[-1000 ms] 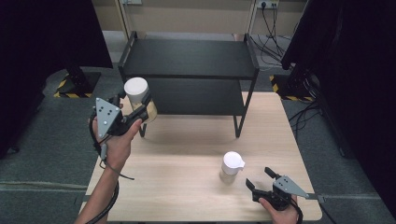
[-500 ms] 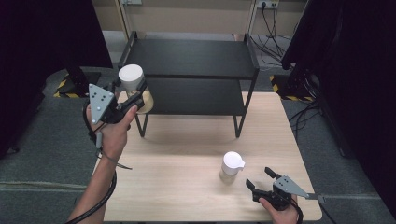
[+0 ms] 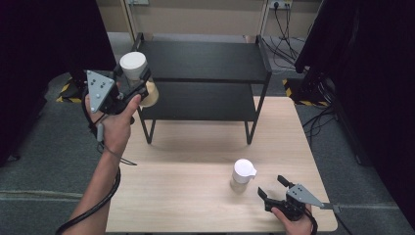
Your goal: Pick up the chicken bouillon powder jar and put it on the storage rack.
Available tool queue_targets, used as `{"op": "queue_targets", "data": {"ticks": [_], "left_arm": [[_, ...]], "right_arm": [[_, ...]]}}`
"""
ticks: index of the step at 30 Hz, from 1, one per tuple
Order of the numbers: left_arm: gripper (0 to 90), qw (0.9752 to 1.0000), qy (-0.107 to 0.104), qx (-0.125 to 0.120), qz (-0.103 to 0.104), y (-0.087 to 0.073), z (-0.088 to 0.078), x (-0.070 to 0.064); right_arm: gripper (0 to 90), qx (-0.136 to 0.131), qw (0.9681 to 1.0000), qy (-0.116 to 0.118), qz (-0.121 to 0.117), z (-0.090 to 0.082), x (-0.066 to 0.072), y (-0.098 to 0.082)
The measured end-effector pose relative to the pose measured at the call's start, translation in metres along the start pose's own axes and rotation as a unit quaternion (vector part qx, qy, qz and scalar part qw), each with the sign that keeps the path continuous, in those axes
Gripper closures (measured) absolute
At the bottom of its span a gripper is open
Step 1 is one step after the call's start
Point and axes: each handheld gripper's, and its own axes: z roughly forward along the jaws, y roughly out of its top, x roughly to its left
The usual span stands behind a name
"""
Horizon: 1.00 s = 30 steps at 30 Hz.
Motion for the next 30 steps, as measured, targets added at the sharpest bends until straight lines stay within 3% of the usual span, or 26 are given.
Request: {"op": "queue_targets", "data": {"ticks": [14,30], "left_arm": [[33.5,1.0000,0.008,-0.001,0.005,0.027,0.019,0.003],[33.6,0.9997,0.020,0.012,0.004,0.035,0.040,0.007]], "right_arm": [[7.9,0.001,1.0000,0.000,-0.001,0.000,0.000,0.000],[7.9,0.000,1.0000,0.002,0.003,0.000,-0.001,0.000]]}}
